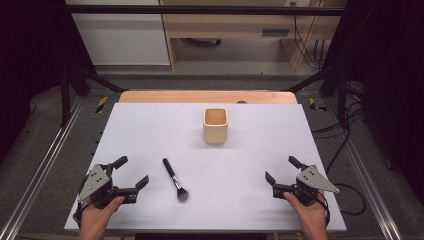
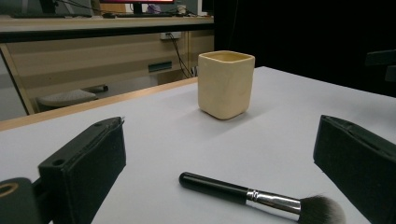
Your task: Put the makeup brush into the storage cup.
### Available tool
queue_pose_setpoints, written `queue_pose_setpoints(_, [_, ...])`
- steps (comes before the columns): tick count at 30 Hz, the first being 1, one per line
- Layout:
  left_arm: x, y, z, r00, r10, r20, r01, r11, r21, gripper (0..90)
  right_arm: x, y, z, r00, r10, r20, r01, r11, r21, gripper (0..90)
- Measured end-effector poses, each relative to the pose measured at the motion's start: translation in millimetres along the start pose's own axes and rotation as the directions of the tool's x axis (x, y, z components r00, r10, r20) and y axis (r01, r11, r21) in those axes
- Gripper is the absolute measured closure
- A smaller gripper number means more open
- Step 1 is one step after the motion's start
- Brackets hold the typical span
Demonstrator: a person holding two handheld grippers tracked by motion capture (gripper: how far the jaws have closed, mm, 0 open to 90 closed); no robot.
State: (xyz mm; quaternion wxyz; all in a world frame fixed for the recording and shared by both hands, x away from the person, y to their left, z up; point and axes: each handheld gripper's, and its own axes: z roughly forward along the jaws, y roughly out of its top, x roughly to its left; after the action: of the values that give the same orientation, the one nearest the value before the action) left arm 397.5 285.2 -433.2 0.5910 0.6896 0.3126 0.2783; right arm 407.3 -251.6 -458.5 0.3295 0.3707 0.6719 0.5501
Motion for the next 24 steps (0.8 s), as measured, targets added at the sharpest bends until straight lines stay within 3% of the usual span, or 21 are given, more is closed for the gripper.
queue_pose_setpoints(9, [-0.4,0.0,0.6,0.9999,0.004,-0.01,-0.004,1.0,0.007,2.2,2.3,0.2,0.3,0.9995,-0.004,0.031,0.003,1.0,0.019,5.8])
queue_pose_setpoints(24, [-1.0,-0.7,1.0,0.9998,0.014,-0.012,-0.014,0.9997,0.018,2.2,3.5,-1.0,2.8,0.9991,0.012,0.041,-0.014,0.998,0.053,5.5])
